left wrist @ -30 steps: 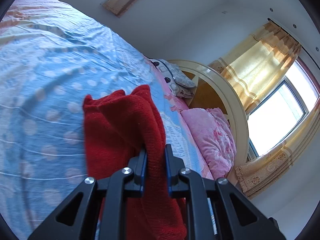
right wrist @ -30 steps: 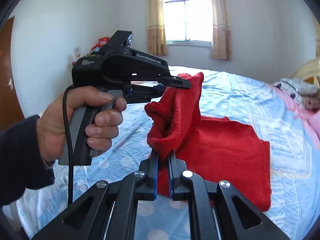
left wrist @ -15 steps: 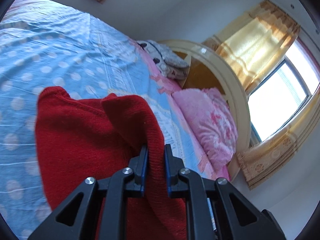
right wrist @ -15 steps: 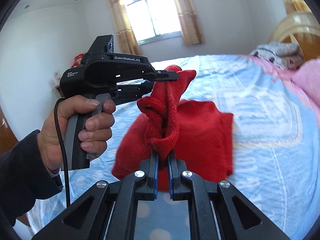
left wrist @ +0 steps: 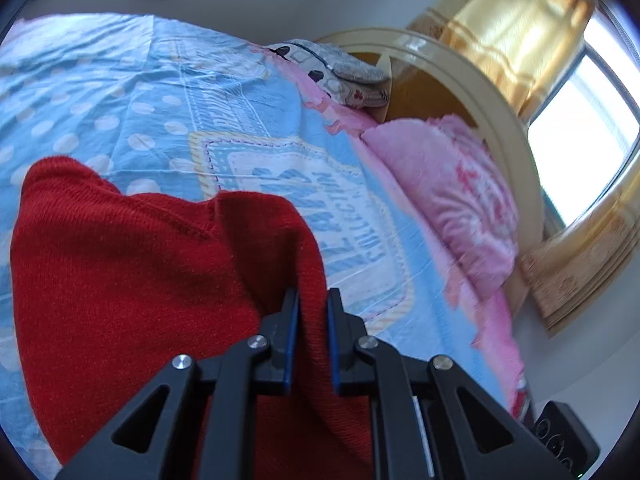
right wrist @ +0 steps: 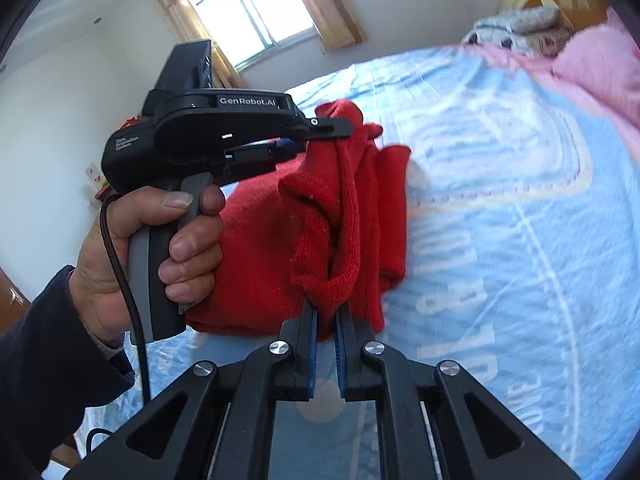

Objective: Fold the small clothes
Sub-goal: 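Lift the edge with both tools and fold the sweater over itself, then open the left tool to release the folded sweater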

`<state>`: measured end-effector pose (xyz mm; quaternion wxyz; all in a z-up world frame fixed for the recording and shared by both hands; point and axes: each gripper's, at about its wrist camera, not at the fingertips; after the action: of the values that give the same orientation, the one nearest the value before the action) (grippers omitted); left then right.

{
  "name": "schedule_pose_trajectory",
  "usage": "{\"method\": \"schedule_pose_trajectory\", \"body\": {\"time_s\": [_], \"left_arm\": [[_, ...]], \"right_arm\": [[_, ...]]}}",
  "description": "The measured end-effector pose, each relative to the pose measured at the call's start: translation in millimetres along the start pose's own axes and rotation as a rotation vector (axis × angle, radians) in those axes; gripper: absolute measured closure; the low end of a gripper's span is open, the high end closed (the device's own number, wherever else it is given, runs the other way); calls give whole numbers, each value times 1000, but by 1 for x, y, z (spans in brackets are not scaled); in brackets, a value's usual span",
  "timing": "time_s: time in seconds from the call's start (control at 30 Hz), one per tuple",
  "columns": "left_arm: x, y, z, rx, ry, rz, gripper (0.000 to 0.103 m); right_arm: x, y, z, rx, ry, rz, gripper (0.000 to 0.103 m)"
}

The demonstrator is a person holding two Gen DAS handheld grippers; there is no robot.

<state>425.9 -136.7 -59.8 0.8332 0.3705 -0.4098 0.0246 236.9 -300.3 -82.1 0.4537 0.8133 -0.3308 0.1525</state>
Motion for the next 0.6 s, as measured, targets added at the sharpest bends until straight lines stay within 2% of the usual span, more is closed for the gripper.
{"method": "schedule_pose_trajectory", "body": {"time_s": [0.1,0.23,0.37,0.5,0.53,0.6], "left_arm": [[0,0,8,42,-47,-15,87],[-1,16,27,101,-156,14,87],[-16,42,34,209,-249,38,86],[-40,56,22,370,-294,31,66],[-45,58,18,390,-294,25,60],[-60,57,2,432,-273,-13,59]], "right_arm": [[1,-4,6,2,-17,-16,96],[-1,-5,14,7,-37,-26,96],[0,-4,15,6,-35,-22,96],[-1,-3,19,4,-38,-22,96],[-1,-2,19,3,-35,-21,96],[-3,0,17,8,-25,-13,96]]}}
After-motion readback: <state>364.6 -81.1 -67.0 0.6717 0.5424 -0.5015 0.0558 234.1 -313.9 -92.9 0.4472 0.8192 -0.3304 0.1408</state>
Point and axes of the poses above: each gripper's, at about its wrist camera, not at the fingertips, and y roughly against the way its jaws point, z to its right, x to its top, and after that the axes turned 14 degrees about -y, right-handed
